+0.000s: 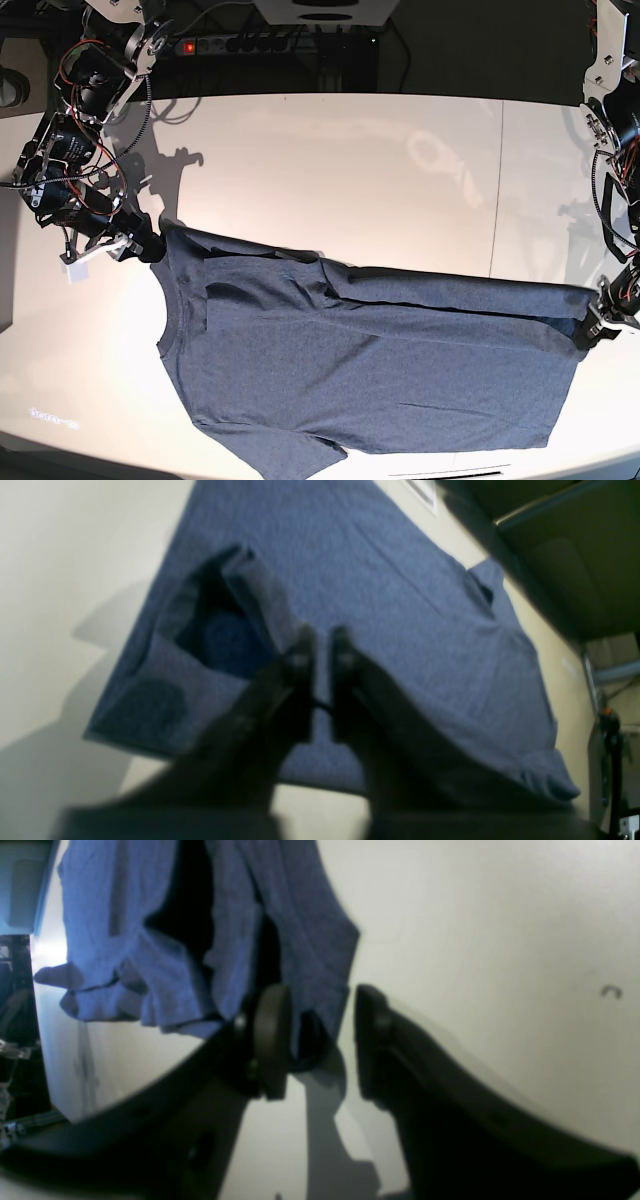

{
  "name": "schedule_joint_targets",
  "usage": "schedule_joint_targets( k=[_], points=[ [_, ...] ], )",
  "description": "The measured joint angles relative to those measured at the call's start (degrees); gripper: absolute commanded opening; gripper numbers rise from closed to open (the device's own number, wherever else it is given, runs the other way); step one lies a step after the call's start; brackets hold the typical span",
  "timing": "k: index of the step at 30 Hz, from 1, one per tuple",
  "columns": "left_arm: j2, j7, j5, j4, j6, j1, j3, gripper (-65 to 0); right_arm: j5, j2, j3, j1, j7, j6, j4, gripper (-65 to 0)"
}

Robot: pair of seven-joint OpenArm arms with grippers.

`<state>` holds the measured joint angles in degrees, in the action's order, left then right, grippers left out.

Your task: Fold the T-shirt properly

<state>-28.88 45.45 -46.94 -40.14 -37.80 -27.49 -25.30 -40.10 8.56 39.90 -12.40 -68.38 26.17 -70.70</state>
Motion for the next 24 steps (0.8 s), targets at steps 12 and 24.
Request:
schedule_joint_targets(
  k=[12, 24],
  points=[
    [0.0, 0.0, -2.2, 0.0, 0.0, 0.0, 0.0, -58.8, 0.0, 0.0, 0.0, 0.0, 0.0, 0.0, 0.0, -42.7],
    [0.0, -0.9, 1.5, 0.0, 0.0, 0.0, 0.0, -39.6, 0.0, 0.0, 0.0, 0.0, 0.0, 0.0, 0.0, -42.7]
  ],
)
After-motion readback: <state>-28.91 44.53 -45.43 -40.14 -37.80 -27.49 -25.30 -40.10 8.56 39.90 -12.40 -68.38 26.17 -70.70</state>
